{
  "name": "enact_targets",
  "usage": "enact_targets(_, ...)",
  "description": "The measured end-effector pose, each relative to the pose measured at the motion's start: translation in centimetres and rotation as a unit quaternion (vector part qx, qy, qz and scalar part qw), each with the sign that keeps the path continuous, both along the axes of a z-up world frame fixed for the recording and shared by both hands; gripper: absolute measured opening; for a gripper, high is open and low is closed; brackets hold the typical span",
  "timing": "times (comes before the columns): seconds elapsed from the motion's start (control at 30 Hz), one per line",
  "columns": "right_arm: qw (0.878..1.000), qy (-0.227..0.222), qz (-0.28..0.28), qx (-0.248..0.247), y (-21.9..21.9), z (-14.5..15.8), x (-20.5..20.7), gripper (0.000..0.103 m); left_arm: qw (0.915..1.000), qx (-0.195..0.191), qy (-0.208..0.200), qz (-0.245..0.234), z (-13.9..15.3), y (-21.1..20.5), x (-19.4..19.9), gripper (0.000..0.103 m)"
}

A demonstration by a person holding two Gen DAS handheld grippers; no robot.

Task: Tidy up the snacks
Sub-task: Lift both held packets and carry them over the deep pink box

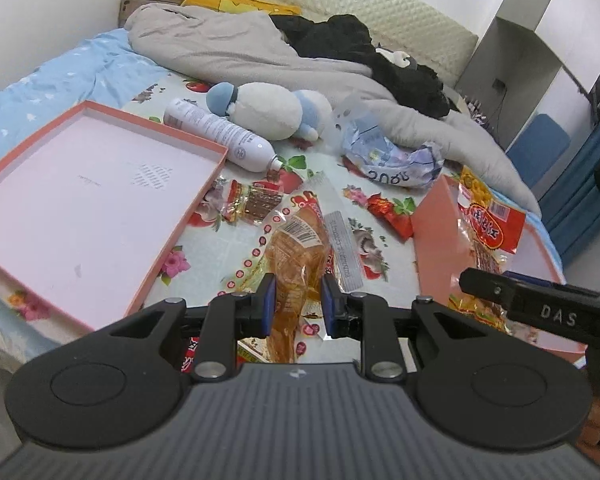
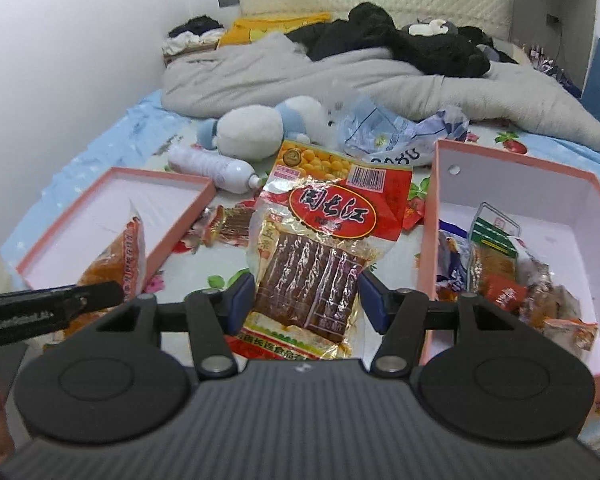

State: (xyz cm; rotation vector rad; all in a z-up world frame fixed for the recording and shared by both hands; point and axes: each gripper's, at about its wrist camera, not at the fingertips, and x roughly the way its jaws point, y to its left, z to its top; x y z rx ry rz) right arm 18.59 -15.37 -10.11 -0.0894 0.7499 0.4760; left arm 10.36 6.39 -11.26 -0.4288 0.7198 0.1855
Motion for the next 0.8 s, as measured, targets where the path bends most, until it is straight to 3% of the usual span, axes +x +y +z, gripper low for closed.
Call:
enact_targets(0.3,0.999,-0.011,-0.024,0.022,-3.8,1.7,-3.6,0.06,0.9996,-0.018,-0.02,0.002,2.6,-2.5,-2.7,0.027)
enact_targets(0.8,0.994,-0.042,-0.1,0.026,-11.0,3.6,-6.1,0.06,0.9943,-0.018,-0.046,-0.094,4.8,-10.0,-0.3,0.027)
